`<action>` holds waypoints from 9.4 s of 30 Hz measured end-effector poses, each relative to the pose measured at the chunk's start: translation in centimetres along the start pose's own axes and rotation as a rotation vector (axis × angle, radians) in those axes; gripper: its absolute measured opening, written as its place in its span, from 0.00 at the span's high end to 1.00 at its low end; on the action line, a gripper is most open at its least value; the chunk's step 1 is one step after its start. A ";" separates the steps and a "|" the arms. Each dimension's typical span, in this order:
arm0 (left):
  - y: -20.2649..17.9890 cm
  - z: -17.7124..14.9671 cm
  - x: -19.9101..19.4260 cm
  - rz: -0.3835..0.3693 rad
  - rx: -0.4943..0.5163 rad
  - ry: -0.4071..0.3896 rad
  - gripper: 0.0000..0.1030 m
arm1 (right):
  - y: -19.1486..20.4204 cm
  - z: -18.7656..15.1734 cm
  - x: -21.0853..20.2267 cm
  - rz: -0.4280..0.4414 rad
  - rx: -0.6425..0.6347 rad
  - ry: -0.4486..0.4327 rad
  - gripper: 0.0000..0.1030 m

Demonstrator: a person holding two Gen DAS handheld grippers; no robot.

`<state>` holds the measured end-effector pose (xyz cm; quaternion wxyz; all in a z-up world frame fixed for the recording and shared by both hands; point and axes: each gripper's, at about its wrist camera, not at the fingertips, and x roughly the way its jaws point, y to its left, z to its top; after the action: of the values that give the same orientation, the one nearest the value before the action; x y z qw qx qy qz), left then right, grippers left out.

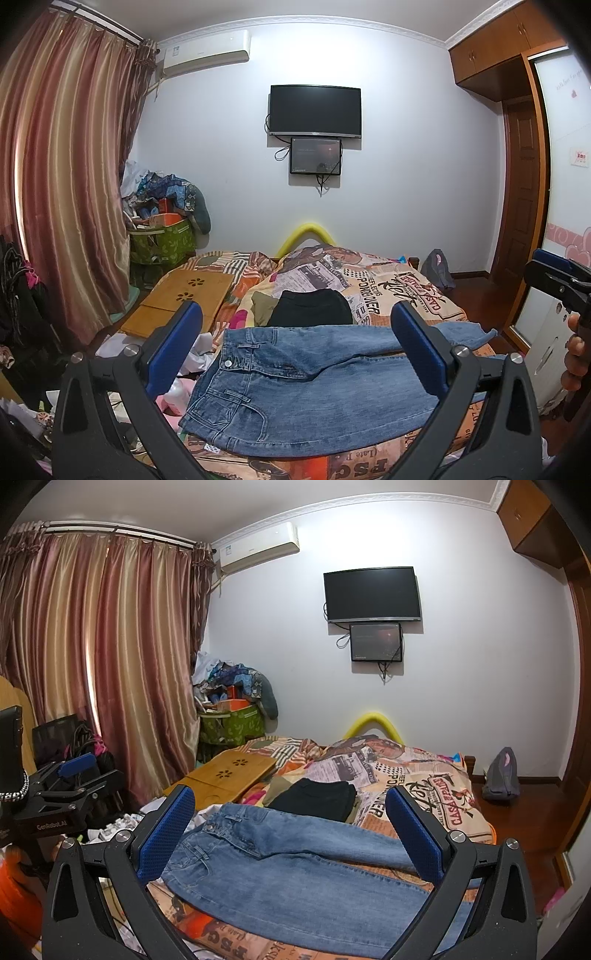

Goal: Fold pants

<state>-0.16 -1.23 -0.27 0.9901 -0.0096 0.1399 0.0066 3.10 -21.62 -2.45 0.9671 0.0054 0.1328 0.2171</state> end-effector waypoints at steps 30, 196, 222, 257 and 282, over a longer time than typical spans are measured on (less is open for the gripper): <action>0.3 -0.2 0.7 -0.006 -0.001 0.003 0.00 | -0.1 0.1 0.4 -0.003 0.005 0.006 0.00; 1.5 -7.3 31.2 -0.081 -0.037 0.554 0.54 | -18.3 -11.0 14.4 -0.042 0.185 0.586 0.60; -3.1 -12.2 43.8 -0.085 0.031 0.681 0.44 | -31.2 -18.4 35.5 -0.193 0.231 0.792 0.64; -29.4 -14.4 31.8 -0.636 0.219 0.861 0.86 | -34.9 -9.5 7.6 -0.309 0.395 0.435 0.92; -33.8 -14.7 24.7 -0.643 0.375 0.729 0.97 | -38.7 -14.7 1.3 -0.336 0.487 0.438 0.92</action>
<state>20.00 -35.08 -20.67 0.8139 0.1238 0.4642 -0.3268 16.61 -56.85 -19.63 0.9083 0.1668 0.3833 0.0130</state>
